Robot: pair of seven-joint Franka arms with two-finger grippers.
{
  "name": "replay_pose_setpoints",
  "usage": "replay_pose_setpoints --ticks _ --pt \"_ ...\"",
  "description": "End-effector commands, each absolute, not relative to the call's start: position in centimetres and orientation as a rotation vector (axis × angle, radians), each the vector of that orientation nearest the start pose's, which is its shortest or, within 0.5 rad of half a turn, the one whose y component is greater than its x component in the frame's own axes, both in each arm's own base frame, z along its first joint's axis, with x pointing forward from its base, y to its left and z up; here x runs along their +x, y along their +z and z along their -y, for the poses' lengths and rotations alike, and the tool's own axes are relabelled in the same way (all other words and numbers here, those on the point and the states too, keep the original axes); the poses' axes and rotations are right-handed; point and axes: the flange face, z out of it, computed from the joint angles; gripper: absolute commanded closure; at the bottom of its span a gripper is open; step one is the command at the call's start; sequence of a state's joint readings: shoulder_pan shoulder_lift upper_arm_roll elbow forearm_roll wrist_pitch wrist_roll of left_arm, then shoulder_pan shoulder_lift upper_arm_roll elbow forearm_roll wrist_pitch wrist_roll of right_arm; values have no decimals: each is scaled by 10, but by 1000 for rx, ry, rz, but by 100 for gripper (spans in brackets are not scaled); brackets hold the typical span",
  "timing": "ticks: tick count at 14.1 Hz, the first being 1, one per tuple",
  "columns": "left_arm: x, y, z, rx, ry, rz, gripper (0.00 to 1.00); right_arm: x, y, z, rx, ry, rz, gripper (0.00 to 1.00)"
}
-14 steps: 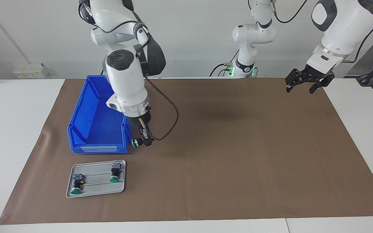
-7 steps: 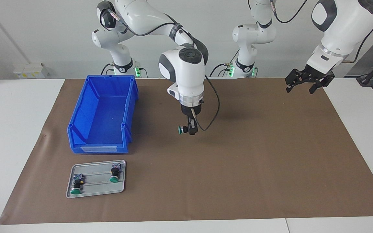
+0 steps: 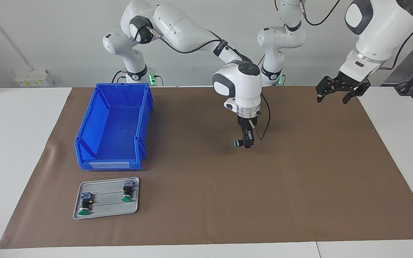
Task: Place and press button with both arms
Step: 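Carry the button to the table center and open the right gripper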
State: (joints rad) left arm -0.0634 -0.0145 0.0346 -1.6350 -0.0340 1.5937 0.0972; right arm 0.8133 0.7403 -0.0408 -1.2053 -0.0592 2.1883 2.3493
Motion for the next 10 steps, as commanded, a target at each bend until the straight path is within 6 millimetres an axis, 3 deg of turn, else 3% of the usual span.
replay_pose_setpoints --ticks 1,9,10 --pt "542 605 16 -3155 45 -178 0 546 339 -537 -2087 -142 -2002 100" --pt "542 605 16 -3155 45 -178 0 534 316 -530 -2074 -129 -1974 97" --pt "542 605 16 -3155 45 -178 0 533 315 -529 -2074 -129 -1971 70"
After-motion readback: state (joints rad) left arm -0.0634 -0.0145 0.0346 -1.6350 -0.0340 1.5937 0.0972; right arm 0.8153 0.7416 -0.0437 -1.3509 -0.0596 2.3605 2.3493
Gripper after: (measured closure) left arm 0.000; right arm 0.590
